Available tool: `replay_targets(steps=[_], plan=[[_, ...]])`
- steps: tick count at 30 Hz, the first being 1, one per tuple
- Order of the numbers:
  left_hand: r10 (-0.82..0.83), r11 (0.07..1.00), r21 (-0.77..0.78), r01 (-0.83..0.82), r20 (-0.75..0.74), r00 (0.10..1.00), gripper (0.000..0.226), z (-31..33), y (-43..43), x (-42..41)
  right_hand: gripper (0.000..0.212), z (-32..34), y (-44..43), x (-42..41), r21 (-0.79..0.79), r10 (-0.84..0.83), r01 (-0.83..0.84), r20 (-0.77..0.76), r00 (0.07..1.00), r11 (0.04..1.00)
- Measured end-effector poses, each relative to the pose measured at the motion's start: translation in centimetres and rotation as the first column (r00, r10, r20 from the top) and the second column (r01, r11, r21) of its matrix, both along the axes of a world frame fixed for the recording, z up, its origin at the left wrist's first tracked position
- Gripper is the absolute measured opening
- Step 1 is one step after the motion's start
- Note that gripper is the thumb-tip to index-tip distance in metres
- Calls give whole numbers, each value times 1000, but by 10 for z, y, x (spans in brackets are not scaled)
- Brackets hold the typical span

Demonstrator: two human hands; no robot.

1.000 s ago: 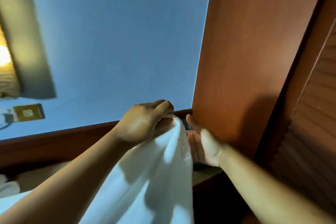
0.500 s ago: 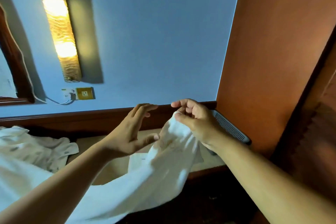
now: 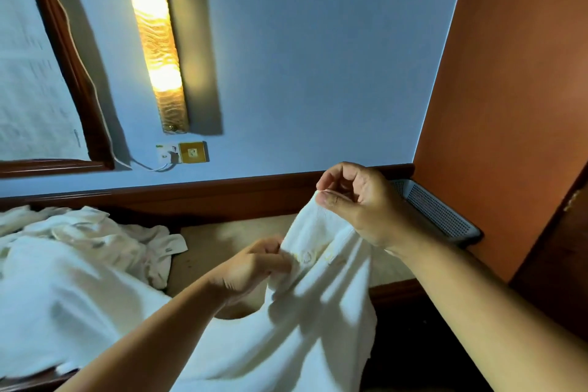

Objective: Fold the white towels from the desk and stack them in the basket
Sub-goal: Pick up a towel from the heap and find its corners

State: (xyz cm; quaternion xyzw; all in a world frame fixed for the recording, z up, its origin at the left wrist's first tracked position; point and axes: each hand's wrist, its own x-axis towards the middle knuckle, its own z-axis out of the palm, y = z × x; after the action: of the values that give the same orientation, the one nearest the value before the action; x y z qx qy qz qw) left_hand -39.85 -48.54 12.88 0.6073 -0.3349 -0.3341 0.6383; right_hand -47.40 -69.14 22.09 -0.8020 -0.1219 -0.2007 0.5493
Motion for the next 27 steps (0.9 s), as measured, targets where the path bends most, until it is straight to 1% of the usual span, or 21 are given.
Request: replay_targets(steps=[1,3,5,7,9,11,13,16,17,18,19,20,21,22,24,26,27], plan=[[5,999,53,-10,84,996,43,5,8,-2,8,-4,6,1,-2,-12,12,-6,1000,1000],[38,997,59,-50,187,982,43,4,27,4,9,-14,16,2,-20,-27,26,-26,999,999],[-1,1000,26,-5,224,974,43,9,41,10,10,-25,27,1,-49,-48,46,-47,998,998],[-68,998,11,67,241,968,48,15,49,11,9,-33,38,-2,-76,-72,68,-56,996,995],[-151,989,34,147,248,957,51,14,56,13,9,-37,48,-6,-99,-110,104,-53,993,990],[-221,975,74,209,211,952,45,11,61,15,10,-39,55,-10,-134,-124,115,-56,991,984],[-259,964,92,249,131,957,38,7,67,21,12,-38,61,-15,-180,-129,115,-70,989,977],[-314,946,73,316,-38,949,43,0,75,23,12,-35,66,-20,-204,-125,111,-59,990,973],[-335,936,91,340,-57,940,44,-2,77,22,12,-34,66,-22,-204,-124,112,-48,991,973],[-341,928,152,341,-24,940,44,-6,79,23,11,-32,66,-24,-198,-119,108,-43,992,974],[-326,921,248,300,73,943,44,-11,80,27,10,-31,65,-27,-192,-114,105,-35,993,976],[-283,912,363,191,219,934,47,-16,81,32,10,-30,62,-29,-190,-115,107,-30,993,976],[-228,894,444,48,360,905,51,-20,81,37,12,-29,57,-32,-197,-123,116,-21,992,974],[-170,871,484,-85,459,872,53,-25,83,45,12,-29,50,-35,-201,-135,131,-7,991,971],[-50,808,505,-303,571,820,49,-34,87,58,11,-27,30,-41,-205,-189,193,39,981,960],[29,720,481,-500,700,714,31,-39,90,67,10,-25,5,-51,-169,-273,284,88,958,944],[70,693,442,-569,745,664,22,-38,90,68,11,-24,-9,-58,-138,-310,322,99,945,937]])
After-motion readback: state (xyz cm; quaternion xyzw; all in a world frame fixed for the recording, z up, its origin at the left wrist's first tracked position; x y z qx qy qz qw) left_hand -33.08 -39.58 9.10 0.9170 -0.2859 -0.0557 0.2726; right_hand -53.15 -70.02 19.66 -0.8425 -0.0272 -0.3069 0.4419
